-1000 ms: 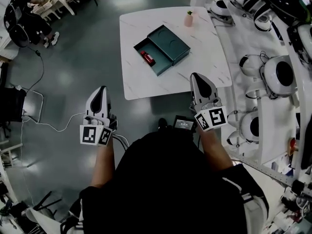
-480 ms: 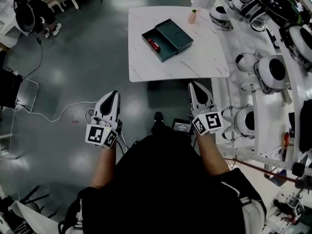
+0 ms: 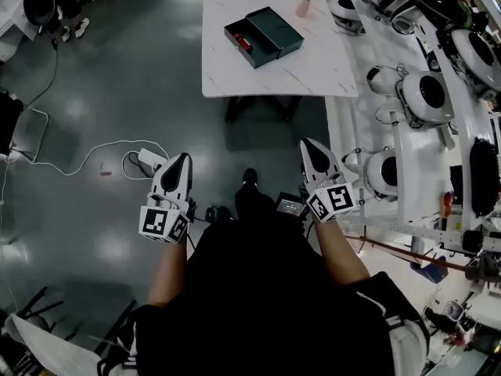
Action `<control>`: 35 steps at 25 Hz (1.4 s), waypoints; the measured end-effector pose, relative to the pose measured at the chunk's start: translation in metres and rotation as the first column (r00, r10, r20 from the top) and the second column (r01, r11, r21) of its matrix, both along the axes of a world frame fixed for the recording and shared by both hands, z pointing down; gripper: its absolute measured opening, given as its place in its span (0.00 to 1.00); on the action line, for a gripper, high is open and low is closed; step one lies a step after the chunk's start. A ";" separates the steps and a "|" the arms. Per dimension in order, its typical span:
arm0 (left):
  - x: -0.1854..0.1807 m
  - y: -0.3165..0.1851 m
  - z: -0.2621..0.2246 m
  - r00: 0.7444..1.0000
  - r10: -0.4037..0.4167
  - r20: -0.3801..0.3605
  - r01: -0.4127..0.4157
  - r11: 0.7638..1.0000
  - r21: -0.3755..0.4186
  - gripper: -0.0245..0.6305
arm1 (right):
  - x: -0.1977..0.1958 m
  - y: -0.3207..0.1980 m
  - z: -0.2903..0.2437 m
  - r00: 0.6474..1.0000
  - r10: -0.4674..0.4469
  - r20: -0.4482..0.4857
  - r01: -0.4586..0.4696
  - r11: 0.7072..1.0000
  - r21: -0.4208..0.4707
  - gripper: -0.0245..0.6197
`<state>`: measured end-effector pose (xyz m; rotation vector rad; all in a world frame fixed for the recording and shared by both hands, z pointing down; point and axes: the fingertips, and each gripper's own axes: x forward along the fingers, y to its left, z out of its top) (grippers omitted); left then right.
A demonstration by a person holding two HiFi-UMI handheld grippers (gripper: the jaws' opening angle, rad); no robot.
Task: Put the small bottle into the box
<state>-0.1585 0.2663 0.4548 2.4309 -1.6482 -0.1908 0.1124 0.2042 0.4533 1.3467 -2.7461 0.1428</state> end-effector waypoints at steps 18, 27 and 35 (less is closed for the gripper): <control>0.096 -0.014 -0.018 0.997 -0.048 0.061 0.050 0.998 -0.024 0.06 | 0.085 -0.007 -0.032 0.990 -0.139 0.017 0.138 0.989 0.050 0.09; 0.178 -0.041 -0.032 0.992 0.072 0.101 -0.071 0.997 -0.009 0.06 | 0.154 -0.019 -0.023 0.996 -0.046 0.082 0.042 0.998 0.049 0.09; 0.202 -0.044 -0.033 0.987 0.122 0.100 -0.120 0.992 -0.028 0.06 | 0.163 -0.020 -0.029 0.994 -0.055 0.097 0.049 0.997 0.062 0.09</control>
